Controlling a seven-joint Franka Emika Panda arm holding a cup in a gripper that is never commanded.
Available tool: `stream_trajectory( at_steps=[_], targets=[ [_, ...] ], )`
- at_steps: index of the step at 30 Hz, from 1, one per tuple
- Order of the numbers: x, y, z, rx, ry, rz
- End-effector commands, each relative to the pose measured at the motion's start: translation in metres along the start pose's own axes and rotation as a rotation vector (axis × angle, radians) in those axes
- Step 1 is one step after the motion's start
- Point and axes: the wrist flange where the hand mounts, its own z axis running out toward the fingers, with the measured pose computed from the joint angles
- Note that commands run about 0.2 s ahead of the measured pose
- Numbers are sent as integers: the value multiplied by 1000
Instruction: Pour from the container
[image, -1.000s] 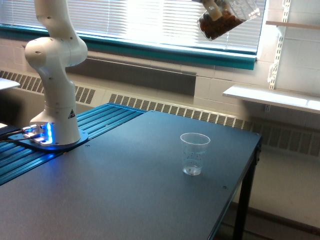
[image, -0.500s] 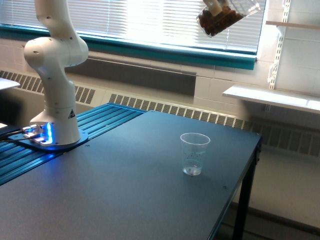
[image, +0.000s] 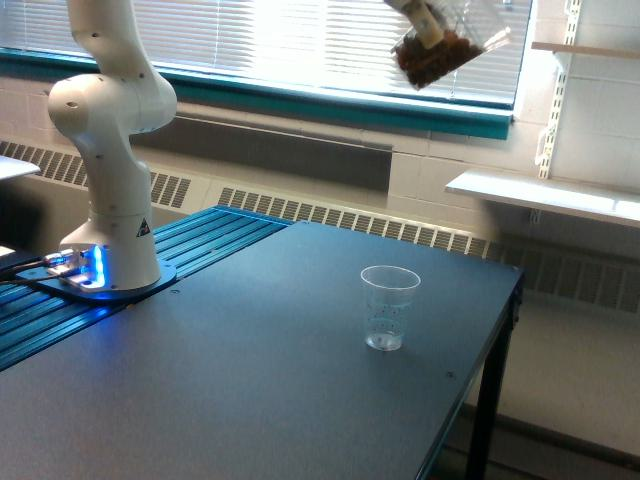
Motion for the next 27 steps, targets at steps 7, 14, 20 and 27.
stream_trajectory(
  at_steps=[7, 14, 20, 27],
  targets=[
    [-51, 15, 6, -6, -13, -66],
    [-87, 24, 16, -15, -34, -96],
    [-121, 34, 27, -23, -63, -121],
    [-160, 45, 42, -45, -96, -156]
  ],
)
